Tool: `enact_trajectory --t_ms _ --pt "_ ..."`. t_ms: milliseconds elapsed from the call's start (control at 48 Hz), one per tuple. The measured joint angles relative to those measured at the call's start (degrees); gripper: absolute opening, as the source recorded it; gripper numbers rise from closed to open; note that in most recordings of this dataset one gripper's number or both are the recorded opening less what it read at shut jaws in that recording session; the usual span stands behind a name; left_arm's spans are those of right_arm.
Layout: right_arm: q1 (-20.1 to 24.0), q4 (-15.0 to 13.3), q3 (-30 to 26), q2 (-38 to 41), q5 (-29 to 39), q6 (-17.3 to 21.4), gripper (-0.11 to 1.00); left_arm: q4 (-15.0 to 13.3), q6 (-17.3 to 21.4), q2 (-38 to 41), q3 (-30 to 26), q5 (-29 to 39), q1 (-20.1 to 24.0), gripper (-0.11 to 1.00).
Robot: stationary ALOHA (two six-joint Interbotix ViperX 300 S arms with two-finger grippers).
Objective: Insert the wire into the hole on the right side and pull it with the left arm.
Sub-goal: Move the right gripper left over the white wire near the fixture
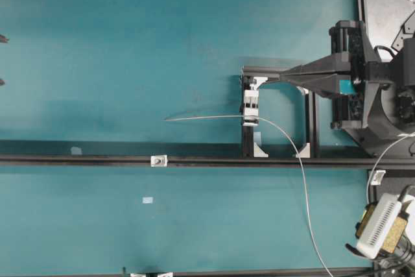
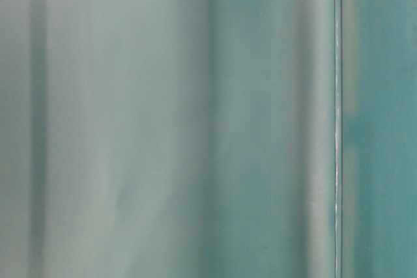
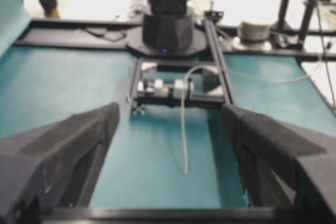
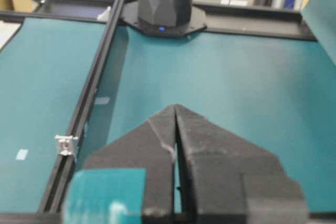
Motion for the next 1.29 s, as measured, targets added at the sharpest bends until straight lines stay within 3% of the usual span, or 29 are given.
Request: enact_trajectory --t_ms 42,167,208,854,1291 --pt "0.0 0.0 0.2 0.1 -0.1 0.3 0.24 0.0 0.0 0.2 0.1 0.0 -0.1 0.83" --pt "0.0 0.1 0.3 0.8 -0.2 0.3 0.60 0.0 0.0 1.1 0.1 0.0 0.0 0.84" --pt "0.0 0.0 0.3 1.2 -0.4 0.3 0.64 0.0 0.0 1.6 0.1 0.0 -0.1 0.84" --pt "0.0 0.1 -0.3 15.1 -4.3 0.7 0.64 -0.1 -0.2 12.8 0.0 0.0 0.0 0.91" --pt "0.0 0.0 -4.0 27.2 -4.2 4.0 0.64 -0.2 -1.4 18.8 0.0 -0.1 -0.1 0.91"
